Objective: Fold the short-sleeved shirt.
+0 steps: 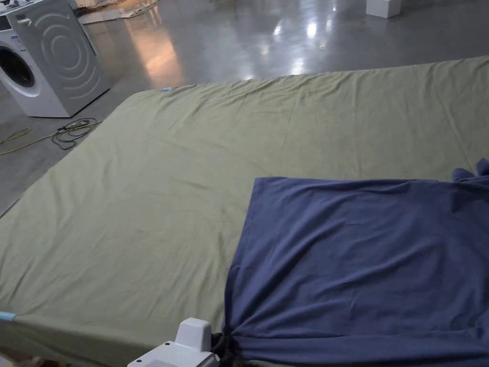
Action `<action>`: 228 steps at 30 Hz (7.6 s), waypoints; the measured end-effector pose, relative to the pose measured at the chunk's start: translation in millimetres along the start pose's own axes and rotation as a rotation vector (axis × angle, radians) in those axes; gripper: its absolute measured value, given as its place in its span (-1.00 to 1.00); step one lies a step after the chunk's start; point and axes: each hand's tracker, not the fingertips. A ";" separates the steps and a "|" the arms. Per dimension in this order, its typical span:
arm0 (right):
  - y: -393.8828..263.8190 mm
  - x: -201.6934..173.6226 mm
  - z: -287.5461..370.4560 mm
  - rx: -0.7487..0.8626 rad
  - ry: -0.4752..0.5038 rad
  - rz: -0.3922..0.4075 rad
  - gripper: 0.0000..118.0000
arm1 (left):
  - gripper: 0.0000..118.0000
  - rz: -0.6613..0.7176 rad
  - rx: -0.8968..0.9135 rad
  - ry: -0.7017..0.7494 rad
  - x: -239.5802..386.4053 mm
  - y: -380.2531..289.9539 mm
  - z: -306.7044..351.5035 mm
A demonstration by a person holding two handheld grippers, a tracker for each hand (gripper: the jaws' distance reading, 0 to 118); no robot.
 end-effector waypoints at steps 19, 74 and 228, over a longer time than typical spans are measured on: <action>-86.2 101.2 -97.4 -0.259 -0.097 -0.085 0.12 | -0.81 -0.040 -0.115 0.059 24.3 22.3 -4.0; 94.4 46.2 -116.6 0.138 0.031 0.010 0.24 | 0.54 0.008 0.635 0.021 21.8 181.3 135.4; 7.3 7.2 -44.1 -0.053 0.077 -0.053 -1.00 | 0.08 0.320 0.040 -0.071 -34.9 194.6 -63.5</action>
